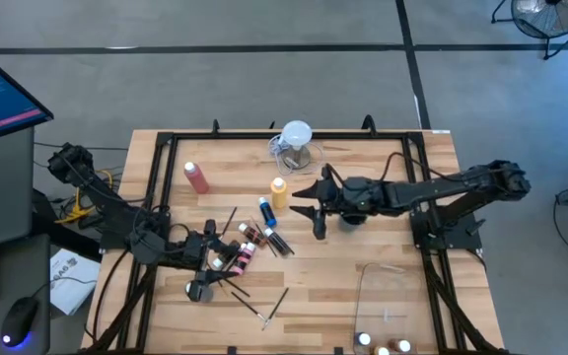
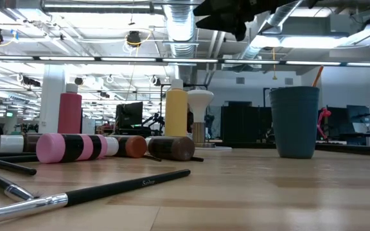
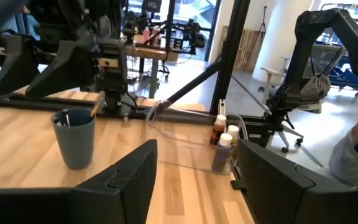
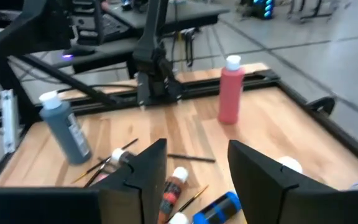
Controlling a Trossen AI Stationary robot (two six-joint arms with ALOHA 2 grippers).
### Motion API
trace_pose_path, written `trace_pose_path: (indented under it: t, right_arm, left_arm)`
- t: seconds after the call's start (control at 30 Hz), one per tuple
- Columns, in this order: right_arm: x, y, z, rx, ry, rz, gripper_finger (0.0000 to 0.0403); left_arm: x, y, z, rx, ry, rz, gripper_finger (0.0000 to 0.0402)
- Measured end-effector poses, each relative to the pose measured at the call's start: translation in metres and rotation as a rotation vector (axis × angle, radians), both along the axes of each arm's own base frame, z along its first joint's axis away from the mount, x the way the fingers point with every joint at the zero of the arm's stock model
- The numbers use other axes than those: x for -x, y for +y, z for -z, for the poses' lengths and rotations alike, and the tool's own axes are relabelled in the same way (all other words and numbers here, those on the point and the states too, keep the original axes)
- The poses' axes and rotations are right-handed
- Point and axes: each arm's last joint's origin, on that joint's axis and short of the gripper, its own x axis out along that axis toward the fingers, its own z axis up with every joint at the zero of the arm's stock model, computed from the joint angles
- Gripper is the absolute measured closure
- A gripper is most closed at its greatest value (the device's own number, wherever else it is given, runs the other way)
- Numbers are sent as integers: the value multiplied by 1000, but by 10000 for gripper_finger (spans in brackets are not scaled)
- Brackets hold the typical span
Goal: Pick & Place Paint Supplies
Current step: Put the small dark green paint bottle into the transparent bin
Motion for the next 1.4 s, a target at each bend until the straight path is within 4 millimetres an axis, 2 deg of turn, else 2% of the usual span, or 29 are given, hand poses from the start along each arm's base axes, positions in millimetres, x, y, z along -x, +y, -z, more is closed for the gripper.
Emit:
trace_pose_path:
  t: [0.27,0.43,0.5,0.63,0.77,0.93,1.13,1.4]
  right_arm:
    - [0,-1,2,-45,40,-81,249]
    - [-10,3,18,-92,126,-166,253]
    - [-22,4,21,-113,148,-178,253]
    - [-50,7,38,-114,299,-171,252]
    - [-74,12,47,-113,458,-160,258]
    - [-92,18,64,-173,613,-67,275]
    - [-99,19,77,-211,751,46,298]
    - [-95,35,80,-236,740,90,303]
  left_arm:
    - [-3,-3,4,7,18,0,192]
    - [-3,-3,4,7,18,0,192]
    - [-3,-3,5,6,19,-1,192]
    - [-4,-1,5,2,18,-10,192]
    - [-4,0,4,-8,15,-9,192]
    - [-4,0,4,-36,12,-3,192]
    - [-4,0,4,-43,12,-3,192]
    - [-4,0,3,-41,8,-6,192]
